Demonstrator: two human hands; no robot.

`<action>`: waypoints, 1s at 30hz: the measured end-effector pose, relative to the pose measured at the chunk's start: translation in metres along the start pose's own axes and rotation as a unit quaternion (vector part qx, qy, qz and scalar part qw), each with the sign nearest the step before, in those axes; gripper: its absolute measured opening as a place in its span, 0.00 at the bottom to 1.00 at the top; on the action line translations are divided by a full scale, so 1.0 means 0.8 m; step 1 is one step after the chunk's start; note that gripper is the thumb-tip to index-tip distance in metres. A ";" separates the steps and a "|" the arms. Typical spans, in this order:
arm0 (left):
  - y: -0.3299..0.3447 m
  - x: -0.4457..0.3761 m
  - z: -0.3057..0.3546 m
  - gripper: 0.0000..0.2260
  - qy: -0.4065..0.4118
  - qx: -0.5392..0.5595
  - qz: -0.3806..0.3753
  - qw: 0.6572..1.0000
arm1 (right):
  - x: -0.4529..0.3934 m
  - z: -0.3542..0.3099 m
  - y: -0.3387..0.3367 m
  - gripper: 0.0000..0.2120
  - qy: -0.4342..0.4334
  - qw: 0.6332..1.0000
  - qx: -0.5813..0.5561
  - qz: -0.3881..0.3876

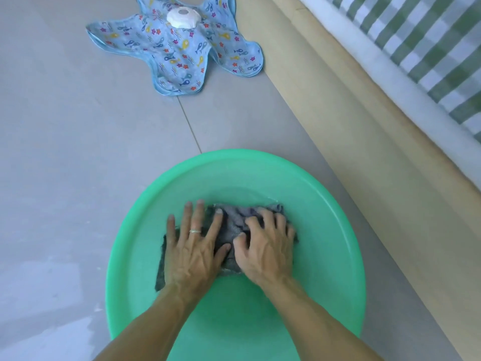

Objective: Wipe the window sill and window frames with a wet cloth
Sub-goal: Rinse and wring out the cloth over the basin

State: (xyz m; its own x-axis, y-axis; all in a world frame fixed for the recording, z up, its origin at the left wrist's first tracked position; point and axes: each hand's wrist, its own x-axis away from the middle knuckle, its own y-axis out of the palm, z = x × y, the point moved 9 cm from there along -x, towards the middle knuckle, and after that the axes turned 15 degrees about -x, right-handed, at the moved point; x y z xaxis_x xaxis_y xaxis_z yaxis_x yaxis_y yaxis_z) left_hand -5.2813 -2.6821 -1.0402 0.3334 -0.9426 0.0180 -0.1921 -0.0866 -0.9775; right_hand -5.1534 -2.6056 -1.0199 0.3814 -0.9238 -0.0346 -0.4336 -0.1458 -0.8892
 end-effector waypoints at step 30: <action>0.000 -0.002 0.002 0.16 -0.159 0.459 -0.098 0.869 | 0.006 -0.018 0.030 0.12 0.322 0.854 -0.407 0.030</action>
State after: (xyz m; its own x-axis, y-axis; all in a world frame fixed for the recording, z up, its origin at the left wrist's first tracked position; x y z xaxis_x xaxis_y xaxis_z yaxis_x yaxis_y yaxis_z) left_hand -5.2808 -2.6799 -1.0403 0.5426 -0.7893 0.2875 0.6651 0.1946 -0.7209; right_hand -5.1736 -2.6185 -1.0351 -0.0764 -0.9034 0.4219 -0.9609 -0.0461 -0.2729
